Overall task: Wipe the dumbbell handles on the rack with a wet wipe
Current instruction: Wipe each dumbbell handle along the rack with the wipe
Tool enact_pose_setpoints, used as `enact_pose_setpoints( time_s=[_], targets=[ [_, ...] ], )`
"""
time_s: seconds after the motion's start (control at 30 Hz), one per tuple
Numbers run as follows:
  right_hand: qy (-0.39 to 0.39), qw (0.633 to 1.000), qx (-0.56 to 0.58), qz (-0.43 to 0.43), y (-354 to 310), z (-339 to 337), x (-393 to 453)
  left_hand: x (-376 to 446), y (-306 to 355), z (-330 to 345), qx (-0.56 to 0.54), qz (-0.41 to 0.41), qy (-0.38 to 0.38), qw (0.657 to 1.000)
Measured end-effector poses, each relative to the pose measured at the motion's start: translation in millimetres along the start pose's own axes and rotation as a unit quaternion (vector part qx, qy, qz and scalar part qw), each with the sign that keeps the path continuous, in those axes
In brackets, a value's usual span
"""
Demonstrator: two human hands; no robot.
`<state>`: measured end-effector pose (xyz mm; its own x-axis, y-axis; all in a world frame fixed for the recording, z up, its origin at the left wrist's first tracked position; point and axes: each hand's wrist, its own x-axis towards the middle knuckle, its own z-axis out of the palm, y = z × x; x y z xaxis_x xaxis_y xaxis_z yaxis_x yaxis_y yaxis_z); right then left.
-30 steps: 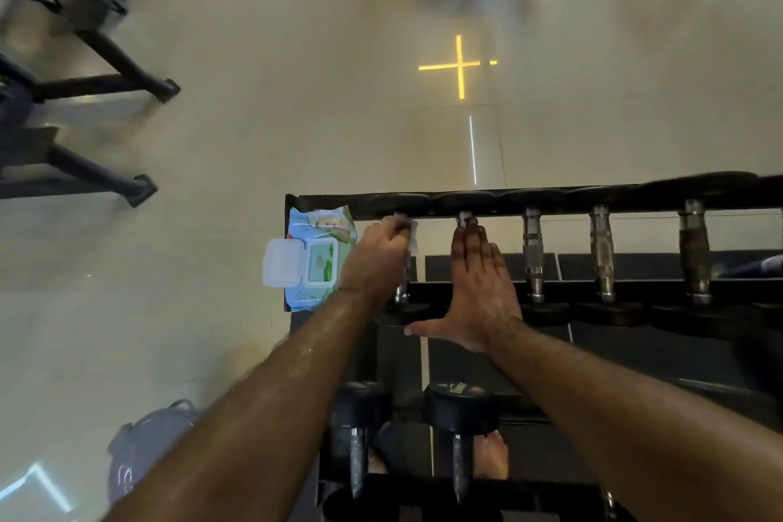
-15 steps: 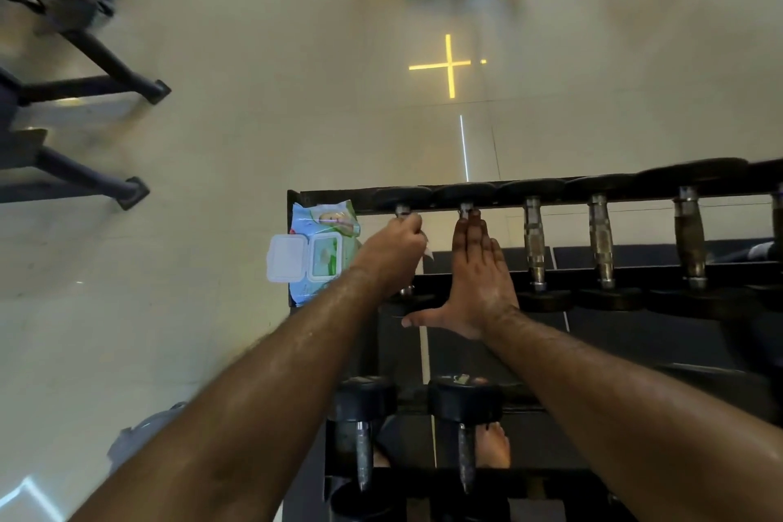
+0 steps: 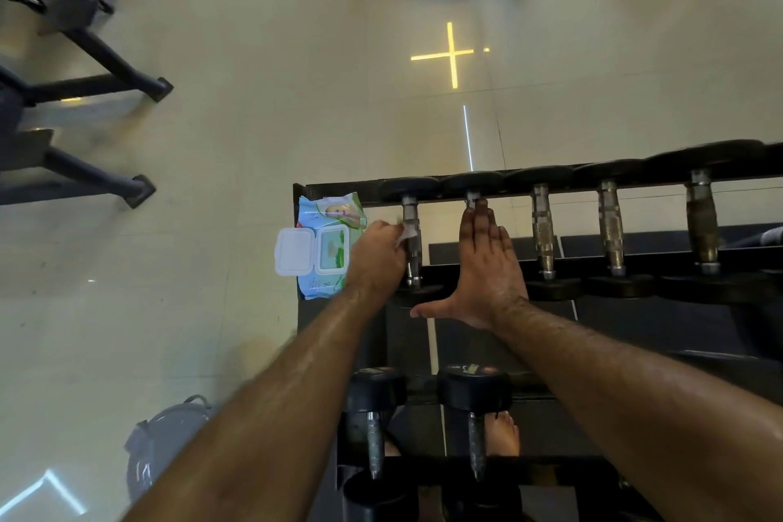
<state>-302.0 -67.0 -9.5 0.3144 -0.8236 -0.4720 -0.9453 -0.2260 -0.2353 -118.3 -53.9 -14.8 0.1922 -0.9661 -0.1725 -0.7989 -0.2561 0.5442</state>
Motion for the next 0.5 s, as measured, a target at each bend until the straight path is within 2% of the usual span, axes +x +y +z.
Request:
enact_pose_setpoints(
  time_s=[0.07, 0.17, 0.2, 0.3, 0.33, 0.43, 0.5],
  targets=[
    [0.003, 1.000, -0.003, 0.001, -1, 0, 1, -13, -8, -1, 0.045, -0.018, -0.065, 0.997],
    [0.009, 1.000, -0.002, -0.002, 0, 1, 1, -23, -11, -16, 0.086, 0.029, -0.161, 0.983],
    [0.009, 1.000, 0.000, -0.004, 0, 1, 0, -22, -8, -21, 0.097, 0.052, -0.166, 0.980],
    [0.010, 1.000, 0.006, -0.005, 0, 3, -1, -14, 7, -24, 0.121, 0.148, -0.103, 0.976],
    [0.009, 1.000, 0.009, -0.005, 0, 3, -1, -11, 13, -22, 0.144, 0.180, -0.117, 0.966],
    [0.008, 1.000, 0.015, -0.004, 0, 2, -1, -7, 27, -13, 0.243, 0.218, -0.249, 0.912],
    [0.008, 1.000, 0.016, -0.004, -1, 1, 0, -1, 28, -17, 0.245, 0.188, -0.284, 0.907]
  ],
)
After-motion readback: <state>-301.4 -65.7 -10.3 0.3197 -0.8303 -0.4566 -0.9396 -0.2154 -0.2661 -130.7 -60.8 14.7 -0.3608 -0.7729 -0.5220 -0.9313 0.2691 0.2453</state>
